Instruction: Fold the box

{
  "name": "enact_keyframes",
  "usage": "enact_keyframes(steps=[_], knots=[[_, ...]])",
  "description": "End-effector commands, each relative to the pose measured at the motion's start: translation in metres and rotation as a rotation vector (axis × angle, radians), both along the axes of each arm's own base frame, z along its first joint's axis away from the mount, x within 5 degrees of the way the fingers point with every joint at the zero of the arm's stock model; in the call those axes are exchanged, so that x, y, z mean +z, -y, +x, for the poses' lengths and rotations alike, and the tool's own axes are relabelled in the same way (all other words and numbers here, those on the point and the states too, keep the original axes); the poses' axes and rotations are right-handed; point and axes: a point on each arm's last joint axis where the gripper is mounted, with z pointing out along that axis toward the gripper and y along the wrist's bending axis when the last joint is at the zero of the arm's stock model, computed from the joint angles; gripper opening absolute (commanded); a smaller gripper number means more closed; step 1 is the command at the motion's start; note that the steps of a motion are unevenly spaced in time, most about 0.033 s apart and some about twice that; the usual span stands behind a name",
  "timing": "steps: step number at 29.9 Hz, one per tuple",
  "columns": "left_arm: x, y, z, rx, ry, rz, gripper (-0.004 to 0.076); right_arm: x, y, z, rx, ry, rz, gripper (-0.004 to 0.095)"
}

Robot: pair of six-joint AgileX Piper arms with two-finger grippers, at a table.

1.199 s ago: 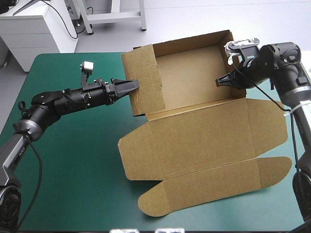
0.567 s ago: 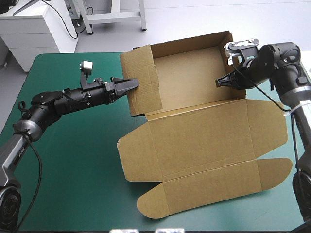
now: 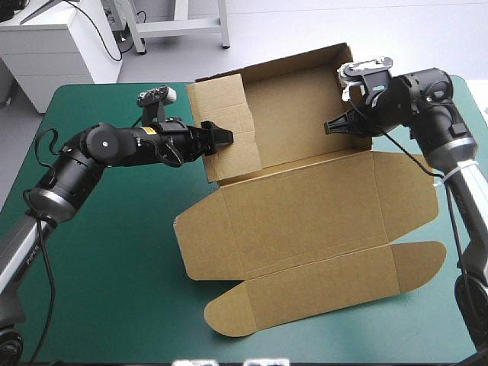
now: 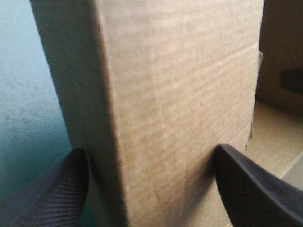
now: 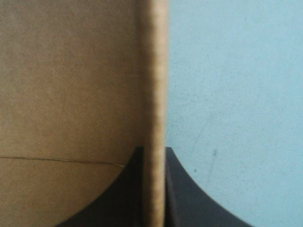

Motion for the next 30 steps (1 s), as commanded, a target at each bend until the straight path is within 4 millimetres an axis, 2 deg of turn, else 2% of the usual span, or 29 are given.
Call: enact_keyframes(steps=[1,8,15,19,24,27,30], knots=[[0.023,-0.003,-0.007,0.098,0.064,-0.012,0.0531,0.030,-0.011,-0.011,-0.006,0.166,0.022,-0.0012],[0.021,-0.003,-0.005,0.148,0.035,-0.021,0.0531,0.034,-0.028,-0.016,-0.014,0.214,0.013,-0.0013],[0.008,0.001,0.014,0.181,0.062,-0.004,0.0529,0.034,-0.041,-0.020,0.009,0.213,0.031,-0.0013],[0.000,0.003,0.018,0.176,0.040,0.012,0.0529,0.034,-0.041,-0.021,0.009,0.210,0.031,-0.0013],[0.001,0.003,0.018,0.175,0.041,0.008,0.0525,0.034,-0.039,-0.020,0.003,0.212,0.009,-0.0014],[0.001,0.003,0.017,0.175,0.043,0.007,0.0452,0.034,-0.038,-0.020,-0.002,0.213,-0.009,-0.0014],[0.007,0.001,0.014,0.178,0.061,-0.003,0.0240,0.033,-0.035,-0.020,-0.012,0.207,-0.039,-0.0014]])
